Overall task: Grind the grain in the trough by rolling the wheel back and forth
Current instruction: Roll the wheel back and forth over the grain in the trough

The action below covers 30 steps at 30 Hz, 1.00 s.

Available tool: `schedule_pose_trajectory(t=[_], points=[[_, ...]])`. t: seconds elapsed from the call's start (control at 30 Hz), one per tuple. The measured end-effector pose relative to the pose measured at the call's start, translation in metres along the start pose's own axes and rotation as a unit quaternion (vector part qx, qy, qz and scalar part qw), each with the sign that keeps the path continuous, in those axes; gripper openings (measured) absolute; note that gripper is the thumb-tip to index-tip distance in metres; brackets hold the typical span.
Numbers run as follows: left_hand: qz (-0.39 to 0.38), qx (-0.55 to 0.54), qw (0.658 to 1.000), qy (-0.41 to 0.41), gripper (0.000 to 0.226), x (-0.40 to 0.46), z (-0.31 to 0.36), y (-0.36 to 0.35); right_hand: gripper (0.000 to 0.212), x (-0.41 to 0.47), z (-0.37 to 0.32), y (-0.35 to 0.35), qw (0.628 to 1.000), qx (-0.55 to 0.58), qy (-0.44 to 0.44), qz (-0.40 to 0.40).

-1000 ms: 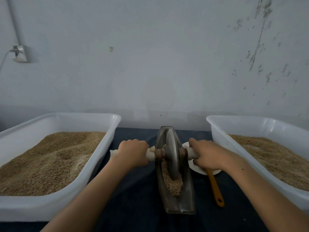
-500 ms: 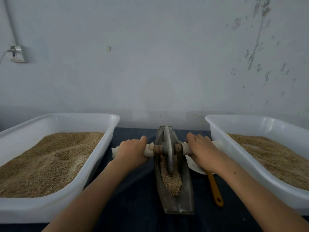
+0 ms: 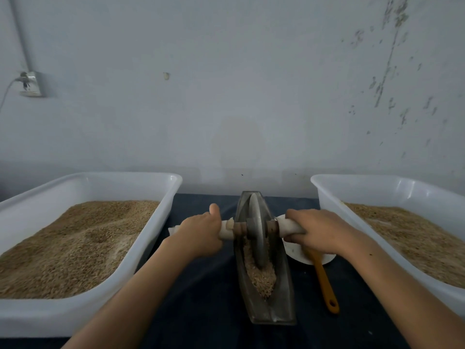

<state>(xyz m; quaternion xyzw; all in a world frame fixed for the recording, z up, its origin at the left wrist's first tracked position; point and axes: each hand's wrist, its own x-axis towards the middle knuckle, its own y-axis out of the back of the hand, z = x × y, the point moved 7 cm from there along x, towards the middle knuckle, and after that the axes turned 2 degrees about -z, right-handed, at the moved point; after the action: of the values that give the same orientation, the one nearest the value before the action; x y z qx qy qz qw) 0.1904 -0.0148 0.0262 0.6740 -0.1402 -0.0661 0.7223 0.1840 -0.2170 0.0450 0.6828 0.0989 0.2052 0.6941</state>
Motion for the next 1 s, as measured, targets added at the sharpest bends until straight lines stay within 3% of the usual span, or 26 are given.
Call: schedule_pose_trajectory(t=[0.13,0.27,0.37,0.5,0.7,0.8,1.0], points=[[0.069,0.034,0.997,-0.007,0.031,0.005,0.0,0.001,0.03,0.003,0.001,-0.003,0.995,-0.053,-0.018,0.077],[0.069,0.017,0.997,-0.031,0.032,0.006,-0.003,0.004,0.032,0.003,-0.001,-0.004,0.993,-0.069,-0.02,0.099],[0.079,0.009,0.996,-0.048,0.028,-0.001,-0.001,0.012,0.025,0.002,0.001,-0.006,0.998,-0.043,-0.012,0.043],[0.059,0.081,0.993,-0.058,0.027,-0.008,0.009,0.012,0.029,-0.002,0.005,-0.008,0.998,-0.02,-0.03,-0.055],[0.018,0.102,0.993,-0.062,0.031,-0.008,0.012,0.012,0.03,-0.004,0.004,-0.011,0.994,-0.001,-0.047,-0.101],[0.037,0.114,0.99,-0.072,0.037,-0.005,0.011,0.008,0.029,-0.003,0.003,-0.01,0.995,-0.014,-0.047,-0.081],[0.114,0.103,0.986,-0.058,0.041,0.001,0.007,0.004,0.025,0.001,-0.004,-0.006,0.995,-0.085,-0.035,0.031]])
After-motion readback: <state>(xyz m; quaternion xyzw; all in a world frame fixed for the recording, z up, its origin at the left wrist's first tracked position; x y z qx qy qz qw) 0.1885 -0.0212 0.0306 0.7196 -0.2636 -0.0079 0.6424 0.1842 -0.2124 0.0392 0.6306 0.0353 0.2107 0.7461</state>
